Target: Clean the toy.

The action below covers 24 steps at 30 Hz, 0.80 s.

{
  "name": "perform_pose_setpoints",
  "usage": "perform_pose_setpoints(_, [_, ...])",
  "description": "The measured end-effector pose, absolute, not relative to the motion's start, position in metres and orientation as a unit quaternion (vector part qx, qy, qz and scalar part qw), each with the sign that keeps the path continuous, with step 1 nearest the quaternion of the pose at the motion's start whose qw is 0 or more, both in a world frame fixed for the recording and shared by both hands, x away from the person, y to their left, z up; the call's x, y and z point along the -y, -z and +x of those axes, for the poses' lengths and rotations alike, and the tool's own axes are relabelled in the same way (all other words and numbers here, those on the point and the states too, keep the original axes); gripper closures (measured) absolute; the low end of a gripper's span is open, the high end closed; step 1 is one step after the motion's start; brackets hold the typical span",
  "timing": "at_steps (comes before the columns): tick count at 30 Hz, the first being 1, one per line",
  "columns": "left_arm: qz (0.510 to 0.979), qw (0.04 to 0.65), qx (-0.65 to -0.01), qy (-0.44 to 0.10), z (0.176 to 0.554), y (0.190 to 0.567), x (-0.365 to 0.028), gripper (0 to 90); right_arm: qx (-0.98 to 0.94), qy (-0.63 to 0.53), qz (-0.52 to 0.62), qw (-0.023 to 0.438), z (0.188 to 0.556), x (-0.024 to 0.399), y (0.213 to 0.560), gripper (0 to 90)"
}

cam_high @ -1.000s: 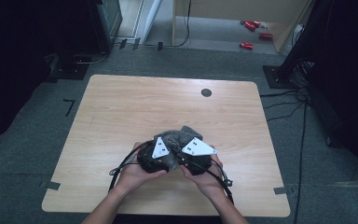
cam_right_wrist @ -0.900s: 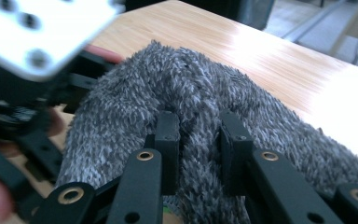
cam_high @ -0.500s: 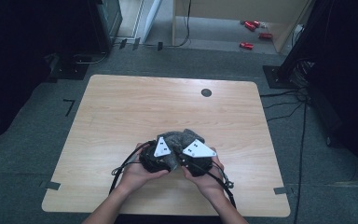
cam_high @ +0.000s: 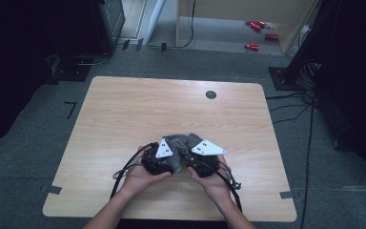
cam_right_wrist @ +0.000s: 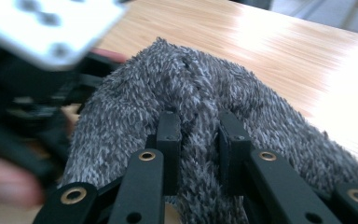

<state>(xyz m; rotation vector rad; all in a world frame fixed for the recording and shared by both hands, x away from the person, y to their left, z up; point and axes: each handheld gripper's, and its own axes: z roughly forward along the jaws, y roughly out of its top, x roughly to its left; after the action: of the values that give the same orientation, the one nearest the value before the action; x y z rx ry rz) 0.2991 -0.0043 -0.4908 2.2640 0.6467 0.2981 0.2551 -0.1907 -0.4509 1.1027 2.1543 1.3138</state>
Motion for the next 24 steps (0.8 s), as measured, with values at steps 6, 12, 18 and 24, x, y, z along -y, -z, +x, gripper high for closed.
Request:
perform_pose_setpoints(6, [0.898, 0.355, -0.230, -0.118, 0.292, 0.496, 0.016, 35.1, -0.762, -0.464, 0.401, 0.207, 0.266, 0.176, 0.459, 76.2])
perform_pose_setpoints(12, [0.893, 0.345, -0.265, -0.120, 0.297, 0.496, 0.010, 35.1, -0.755, -0.453, 0.424, 0.214, 0.264, 0.182, 0.465, 76.2])
perform_pose_setpoints(18, [0.892, 0.349, -0.257, -0.125, 0.291, 0.491, 0.013, 35.1, -0.762, -0.470, 0.394, 0.207, 0.252, 0.173, 0.458, 76.3])
perform_pose_setpoints(24, [0.891, 0.350, -0.261, -0.126, 0.288, 0.487, 0.010, 35.2, -0.750, -0.465, 0.416, 0.218, 0.262, 0.185, 0.460, 76.1])
